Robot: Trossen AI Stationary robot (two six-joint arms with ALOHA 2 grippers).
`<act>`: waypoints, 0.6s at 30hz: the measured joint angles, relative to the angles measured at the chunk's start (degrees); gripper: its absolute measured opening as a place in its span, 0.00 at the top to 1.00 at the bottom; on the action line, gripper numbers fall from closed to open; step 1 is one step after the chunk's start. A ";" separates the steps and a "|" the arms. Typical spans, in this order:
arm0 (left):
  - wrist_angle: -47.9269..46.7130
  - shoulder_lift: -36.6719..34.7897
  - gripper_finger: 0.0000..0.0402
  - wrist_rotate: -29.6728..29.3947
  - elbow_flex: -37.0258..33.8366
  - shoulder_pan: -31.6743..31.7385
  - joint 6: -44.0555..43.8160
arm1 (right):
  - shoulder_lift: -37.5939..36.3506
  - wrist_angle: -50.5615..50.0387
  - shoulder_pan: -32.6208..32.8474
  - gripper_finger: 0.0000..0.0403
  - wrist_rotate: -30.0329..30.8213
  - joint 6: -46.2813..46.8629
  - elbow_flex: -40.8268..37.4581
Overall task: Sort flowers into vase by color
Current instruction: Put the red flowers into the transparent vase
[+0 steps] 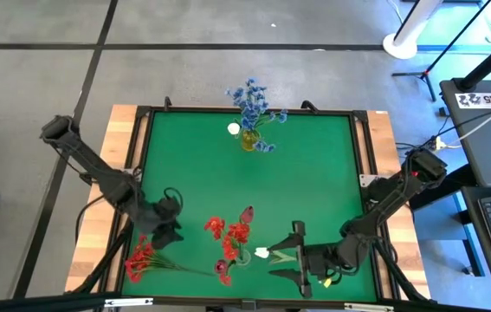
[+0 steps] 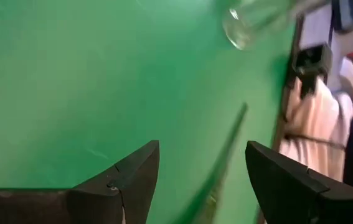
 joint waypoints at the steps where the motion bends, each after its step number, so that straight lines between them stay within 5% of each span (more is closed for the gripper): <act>1: -0.38 1.82 0.43 -0.02 1.41 -1.14 -0.66 | 0.00 -0.02 0.17 0.36 0.73 -0.14 -0.01; 9: -9.28 21.49 0.51 3.96 15.03 -7.63 -3.86 | -0.38 -0.80 0.10 0.36 1.94 -0.11 0.00; 18: -14.17 37.70 0.47 8.46 24.99 -12.19 -4.45 | -0.59 -1.22 0.10 0.36 1.96 -0.08 0.00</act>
